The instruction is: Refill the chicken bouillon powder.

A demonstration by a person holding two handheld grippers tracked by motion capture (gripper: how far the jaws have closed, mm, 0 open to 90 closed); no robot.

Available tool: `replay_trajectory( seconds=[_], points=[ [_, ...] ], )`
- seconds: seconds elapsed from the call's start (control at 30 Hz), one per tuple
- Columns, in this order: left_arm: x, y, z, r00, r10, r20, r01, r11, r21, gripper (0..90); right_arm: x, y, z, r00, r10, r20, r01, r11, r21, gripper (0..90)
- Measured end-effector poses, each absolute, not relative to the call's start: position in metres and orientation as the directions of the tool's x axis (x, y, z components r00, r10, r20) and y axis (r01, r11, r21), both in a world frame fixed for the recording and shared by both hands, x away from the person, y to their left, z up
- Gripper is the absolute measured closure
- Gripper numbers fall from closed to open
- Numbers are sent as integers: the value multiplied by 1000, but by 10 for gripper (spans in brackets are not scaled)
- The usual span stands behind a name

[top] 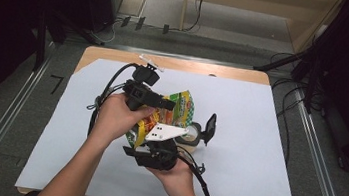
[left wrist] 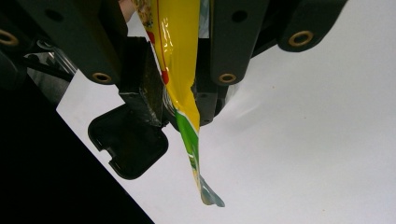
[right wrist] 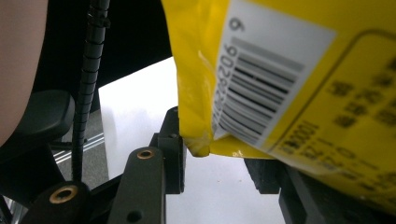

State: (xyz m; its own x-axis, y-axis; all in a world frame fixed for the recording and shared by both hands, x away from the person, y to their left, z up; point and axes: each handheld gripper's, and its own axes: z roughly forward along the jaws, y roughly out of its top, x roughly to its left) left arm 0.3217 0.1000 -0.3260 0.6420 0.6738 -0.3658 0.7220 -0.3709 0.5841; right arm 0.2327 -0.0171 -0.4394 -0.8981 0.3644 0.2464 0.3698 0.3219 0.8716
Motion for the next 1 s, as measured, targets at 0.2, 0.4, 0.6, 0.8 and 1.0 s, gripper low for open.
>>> replay_trajectory(
  seconds=[0.2,0.4,0.6,0.8,1.0],
  points=[
    [319,100,-323,642,673,-367,721,-368,587,743,233,-16,-439,-899,361,246,366,316,875,639],
    [318,100,-323,642,674,-365,721,-369,587,743,232,-16,-439,-899,359,251,370,318,873,638],
    [320,101,-325,639,674,-370,725,-368,582,745,232,-16,-438,-899,362,247,369,321,872,637],
    [320,101,-325,639,675,-370,726,-368,581,745,232,-16,-438,-899,363,246,370,325,870,638],
    [322,103,-326,631,678,-377,732,-361,578,744,232,-17,-436,-901,359,242,363,323,874,636]
  ],
)
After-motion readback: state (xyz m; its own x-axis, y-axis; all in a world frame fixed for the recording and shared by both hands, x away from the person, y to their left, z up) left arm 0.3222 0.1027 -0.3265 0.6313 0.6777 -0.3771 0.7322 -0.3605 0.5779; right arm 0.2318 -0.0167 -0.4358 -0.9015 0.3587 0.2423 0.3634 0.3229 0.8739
